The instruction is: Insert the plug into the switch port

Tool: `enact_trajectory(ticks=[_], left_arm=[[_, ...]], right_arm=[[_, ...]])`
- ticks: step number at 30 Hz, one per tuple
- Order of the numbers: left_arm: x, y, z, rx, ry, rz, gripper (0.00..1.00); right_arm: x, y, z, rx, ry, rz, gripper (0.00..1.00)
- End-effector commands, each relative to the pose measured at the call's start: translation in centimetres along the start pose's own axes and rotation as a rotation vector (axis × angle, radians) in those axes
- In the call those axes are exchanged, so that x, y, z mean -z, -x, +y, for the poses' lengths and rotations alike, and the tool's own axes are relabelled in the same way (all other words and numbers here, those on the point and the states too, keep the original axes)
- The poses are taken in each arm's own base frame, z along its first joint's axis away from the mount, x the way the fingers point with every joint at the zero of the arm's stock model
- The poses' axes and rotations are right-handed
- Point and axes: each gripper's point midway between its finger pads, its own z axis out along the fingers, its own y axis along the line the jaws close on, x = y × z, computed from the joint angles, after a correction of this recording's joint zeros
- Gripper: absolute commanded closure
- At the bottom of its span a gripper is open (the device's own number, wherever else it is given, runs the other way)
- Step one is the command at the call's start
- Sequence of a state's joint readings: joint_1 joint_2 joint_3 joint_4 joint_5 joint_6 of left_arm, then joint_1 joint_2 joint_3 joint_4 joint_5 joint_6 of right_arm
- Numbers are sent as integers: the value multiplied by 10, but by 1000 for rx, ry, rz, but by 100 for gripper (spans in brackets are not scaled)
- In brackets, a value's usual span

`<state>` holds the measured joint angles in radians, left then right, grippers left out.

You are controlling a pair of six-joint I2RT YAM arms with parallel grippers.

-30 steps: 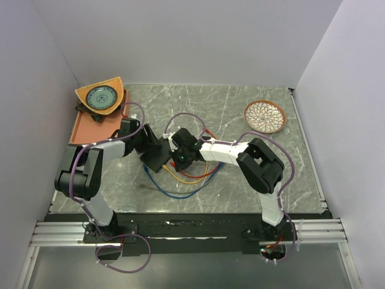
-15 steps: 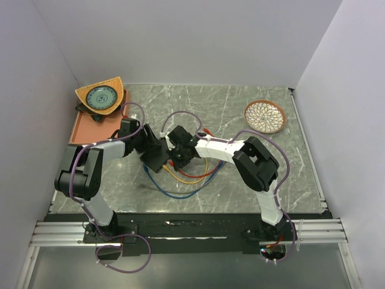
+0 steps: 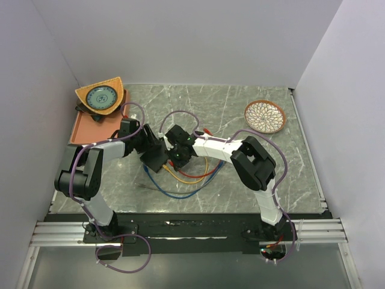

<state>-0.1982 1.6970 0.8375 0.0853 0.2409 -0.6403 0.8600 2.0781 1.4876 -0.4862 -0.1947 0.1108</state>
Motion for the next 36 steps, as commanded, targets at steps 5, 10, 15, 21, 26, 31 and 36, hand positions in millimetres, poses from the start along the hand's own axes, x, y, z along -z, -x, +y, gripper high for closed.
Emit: enact_trajectory(ticks=[5,10,15,21,26,31,36], left_arm=[[4,-16,-1,14,-15,55,36],[4,-16,0,14,-10,53,35],[4,-17,2,7,4,57,33],[4,-19,1,7,-9,63,36],[5,-23,2,-3,-12,72,38],[7,-27,4,-10,-12,81,40],[7,-30,5,-15,-20,89,40]], right_arm=[[-4,30,8,57,-8,-96,100],[-1,36,13,79,0,-115,100],[13,46,14,95,-23,-185,100],[11,52,12,83,-41,-197,100],[6,59,13,61,-41,-202,100],[6,68,12,36,-58,-225,100],[14,80,11,31,-72,-273,100]])
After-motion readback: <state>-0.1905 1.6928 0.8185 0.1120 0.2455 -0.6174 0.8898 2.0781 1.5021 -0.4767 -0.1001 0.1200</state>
